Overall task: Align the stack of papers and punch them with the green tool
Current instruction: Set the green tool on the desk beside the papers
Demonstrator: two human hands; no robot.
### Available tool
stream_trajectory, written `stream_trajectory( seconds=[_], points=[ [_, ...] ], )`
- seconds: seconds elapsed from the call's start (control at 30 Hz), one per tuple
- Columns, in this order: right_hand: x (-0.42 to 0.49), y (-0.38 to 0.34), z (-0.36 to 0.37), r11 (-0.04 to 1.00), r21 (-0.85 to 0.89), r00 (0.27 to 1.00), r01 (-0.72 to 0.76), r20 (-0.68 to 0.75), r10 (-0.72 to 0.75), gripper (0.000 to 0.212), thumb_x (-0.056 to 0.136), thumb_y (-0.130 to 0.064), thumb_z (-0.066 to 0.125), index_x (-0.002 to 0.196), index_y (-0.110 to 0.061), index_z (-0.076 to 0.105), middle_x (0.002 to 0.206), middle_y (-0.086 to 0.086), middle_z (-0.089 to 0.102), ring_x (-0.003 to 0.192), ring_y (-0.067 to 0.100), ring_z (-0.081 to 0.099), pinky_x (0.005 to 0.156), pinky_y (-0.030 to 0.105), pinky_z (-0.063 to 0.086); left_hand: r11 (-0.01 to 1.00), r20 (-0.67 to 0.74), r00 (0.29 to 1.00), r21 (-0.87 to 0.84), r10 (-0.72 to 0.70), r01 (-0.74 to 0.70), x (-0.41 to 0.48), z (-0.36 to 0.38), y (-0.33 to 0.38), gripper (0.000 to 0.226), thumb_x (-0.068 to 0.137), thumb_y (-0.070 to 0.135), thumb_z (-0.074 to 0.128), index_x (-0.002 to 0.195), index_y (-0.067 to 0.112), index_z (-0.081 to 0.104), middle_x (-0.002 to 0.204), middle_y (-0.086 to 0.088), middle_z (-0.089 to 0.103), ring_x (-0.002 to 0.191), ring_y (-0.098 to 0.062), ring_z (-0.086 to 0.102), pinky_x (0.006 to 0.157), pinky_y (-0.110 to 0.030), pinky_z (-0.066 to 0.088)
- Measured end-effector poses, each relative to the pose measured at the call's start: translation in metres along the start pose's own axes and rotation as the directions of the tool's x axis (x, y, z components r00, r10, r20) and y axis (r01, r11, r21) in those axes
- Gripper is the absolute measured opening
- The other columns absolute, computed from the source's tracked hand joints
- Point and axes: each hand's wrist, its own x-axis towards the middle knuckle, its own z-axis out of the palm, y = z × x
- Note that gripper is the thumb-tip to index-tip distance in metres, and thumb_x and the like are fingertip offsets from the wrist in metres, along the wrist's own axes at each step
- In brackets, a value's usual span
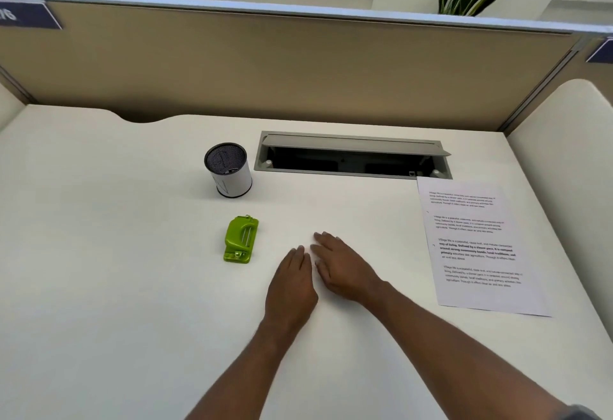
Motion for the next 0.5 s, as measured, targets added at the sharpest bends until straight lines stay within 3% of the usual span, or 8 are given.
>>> stream_trajectory(
  seconds=[0.27,0.5],
  points=[
    [-0.026,0.006,0.011,0.992,-0.039,0.990,0.122,-0.066,-0.124,0.030,0.089,-0.019,0.059,0.116,-0.009,0.068,0.129,0.012,0.064,0.122,0.029,0.059,0.093,0.037,0.053,0.998,0.013,0.998,-0.026,-0.065,0.065,-0.016,0.004,0.007,0.047,0.075,0.009,0.034,0.101,0.002,0.073,0.112,-0.015,0.071,0.108,-0.029,0.067,0.090,-0.037,0.052],
    [-0.045,0.009,0.023,0.975,-0.140,0.972,0.175,-0.134,-0.193,0.036,0.072,-0.005,0.077,0.108,-0.008,0.072,0.113,0.006,0.073,0.106,0.024,0.069,0.077,0.030,0.060,0.998,0.037,0.997,-0.018,-0.061,0.062,-0.030,0.008,0.011,0.054,0.072,0.006,0.030,0.105,0.005,0.072,0.116,-0.011,0.070,0.111,-0.027,0.065,0.092,-0.035,0.051]
  ],
)
